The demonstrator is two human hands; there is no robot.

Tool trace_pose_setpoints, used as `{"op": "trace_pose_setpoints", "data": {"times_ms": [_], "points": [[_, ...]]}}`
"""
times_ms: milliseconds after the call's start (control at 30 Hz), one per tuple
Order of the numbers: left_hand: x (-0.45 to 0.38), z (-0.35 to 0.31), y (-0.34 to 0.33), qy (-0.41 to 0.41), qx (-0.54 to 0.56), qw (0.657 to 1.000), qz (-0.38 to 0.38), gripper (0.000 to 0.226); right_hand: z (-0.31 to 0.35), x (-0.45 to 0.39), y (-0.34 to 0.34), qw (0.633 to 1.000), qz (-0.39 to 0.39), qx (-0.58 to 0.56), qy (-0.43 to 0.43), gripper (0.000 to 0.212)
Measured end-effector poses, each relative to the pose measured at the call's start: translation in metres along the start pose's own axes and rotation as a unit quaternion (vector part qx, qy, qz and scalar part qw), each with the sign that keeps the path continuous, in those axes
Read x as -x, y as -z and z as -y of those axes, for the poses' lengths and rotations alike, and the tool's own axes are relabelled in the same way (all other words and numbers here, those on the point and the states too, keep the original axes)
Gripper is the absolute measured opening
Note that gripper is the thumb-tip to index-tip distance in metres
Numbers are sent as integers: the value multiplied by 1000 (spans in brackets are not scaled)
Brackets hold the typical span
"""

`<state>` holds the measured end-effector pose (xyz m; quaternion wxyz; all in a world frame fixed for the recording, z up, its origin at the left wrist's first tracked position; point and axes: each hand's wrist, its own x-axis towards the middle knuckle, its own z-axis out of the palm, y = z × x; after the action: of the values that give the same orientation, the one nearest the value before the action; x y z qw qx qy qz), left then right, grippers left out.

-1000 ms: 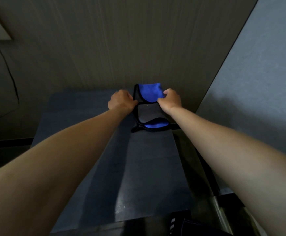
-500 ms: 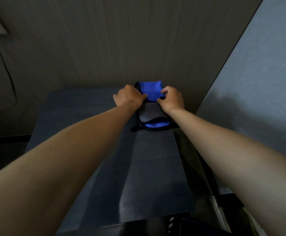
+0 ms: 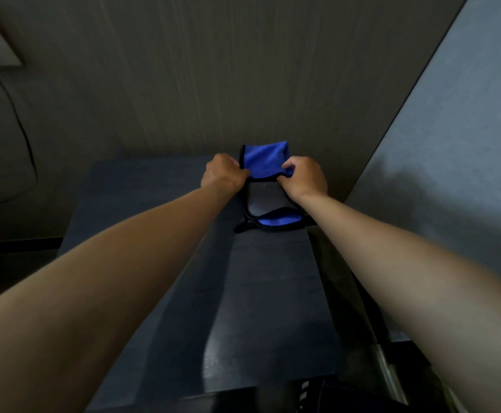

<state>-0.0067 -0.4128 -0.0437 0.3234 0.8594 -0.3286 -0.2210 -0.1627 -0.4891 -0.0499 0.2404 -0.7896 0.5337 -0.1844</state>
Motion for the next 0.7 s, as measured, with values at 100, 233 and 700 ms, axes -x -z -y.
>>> {"op": "trace_pose_setpoints", "data": {"times_ms": [100, 233, 700], "points": [[1, 1, -6, -34, -65, 997, -36, 54, 4, 3, 1, 999, -21, 34, 21, 40], [-3, 5, -6, -202, -188, 960, -58, 62, 8, 6, 1, 982, -2, 139, 130, 56], [-25, 11, -20, -256, -311, 909, 102, 61, 7, -8, -9, 964, 154, 205, 67, 67]]}}
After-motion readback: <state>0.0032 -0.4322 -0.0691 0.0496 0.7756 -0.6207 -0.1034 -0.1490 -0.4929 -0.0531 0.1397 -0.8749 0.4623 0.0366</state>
